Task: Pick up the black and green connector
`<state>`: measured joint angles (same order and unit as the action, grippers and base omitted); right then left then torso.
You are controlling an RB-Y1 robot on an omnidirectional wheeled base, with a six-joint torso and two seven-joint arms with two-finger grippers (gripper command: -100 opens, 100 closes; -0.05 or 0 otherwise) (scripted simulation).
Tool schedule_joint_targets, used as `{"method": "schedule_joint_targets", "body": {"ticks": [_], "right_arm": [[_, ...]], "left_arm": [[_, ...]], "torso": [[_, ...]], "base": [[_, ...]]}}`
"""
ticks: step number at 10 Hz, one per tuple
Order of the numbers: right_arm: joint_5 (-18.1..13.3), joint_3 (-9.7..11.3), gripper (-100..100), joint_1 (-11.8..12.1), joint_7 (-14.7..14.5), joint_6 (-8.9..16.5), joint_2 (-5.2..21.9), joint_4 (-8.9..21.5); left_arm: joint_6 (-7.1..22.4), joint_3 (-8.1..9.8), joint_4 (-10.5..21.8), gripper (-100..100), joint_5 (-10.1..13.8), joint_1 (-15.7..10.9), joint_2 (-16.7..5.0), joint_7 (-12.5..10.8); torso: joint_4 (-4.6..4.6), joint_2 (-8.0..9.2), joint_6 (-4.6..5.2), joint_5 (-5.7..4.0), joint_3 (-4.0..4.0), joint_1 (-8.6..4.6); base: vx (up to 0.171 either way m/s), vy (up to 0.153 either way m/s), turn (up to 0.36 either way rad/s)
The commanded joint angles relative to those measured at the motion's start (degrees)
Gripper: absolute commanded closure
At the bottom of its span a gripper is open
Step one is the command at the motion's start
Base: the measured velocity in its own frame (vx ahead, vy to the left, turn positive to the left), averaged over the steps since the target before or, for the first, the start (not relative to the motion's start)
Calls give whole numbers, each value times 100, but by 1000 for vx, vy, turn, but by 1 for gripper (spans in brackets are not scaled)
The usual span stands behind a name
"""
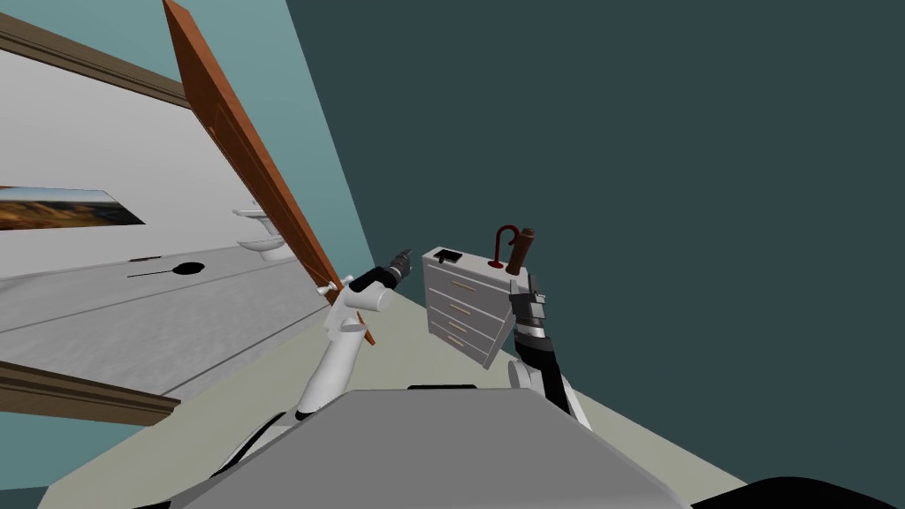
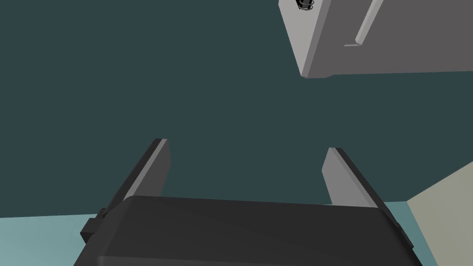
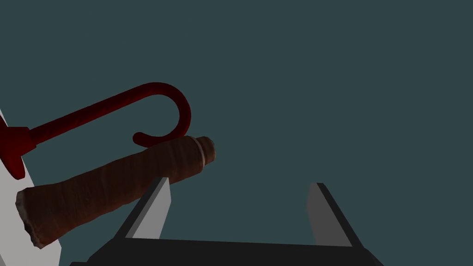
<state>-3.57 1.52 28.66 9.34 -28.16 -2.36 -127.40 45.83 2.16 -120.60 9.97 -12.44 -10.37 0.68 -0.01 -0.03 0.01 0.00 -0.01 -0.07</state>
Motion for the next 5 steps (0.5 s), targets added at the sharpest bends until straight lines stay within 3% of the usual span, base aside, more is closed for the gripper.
{"method": "schedule_joint_targets", "body": {"ticks": [1,3,4,5], "right_arm": [[0,0,0,0,0,0,0,0],[0,0,0,0,0,0,0,0],[0,0,0,0,0,0,0,0],[0,0,0,0,0,0,0,0]], "left_arm": [[286,9,95,-100,35,-263,5,-24],[531,9,95,-100,35,-263,5,-24],[746,17,188,-100,64,-507,8,-55],[898,17,188,-100,64,-507,8,-55]], "torso": [[0,0,0,0,0,0],[-1,-4,0,0,-2,-2],[0,-1,0,0,-1,-1],[0,-4,0,-1,-2,-4]], "base": [[14,-3,13],[12,-4,4],[16,-11,10],[19,-10,4]]}}
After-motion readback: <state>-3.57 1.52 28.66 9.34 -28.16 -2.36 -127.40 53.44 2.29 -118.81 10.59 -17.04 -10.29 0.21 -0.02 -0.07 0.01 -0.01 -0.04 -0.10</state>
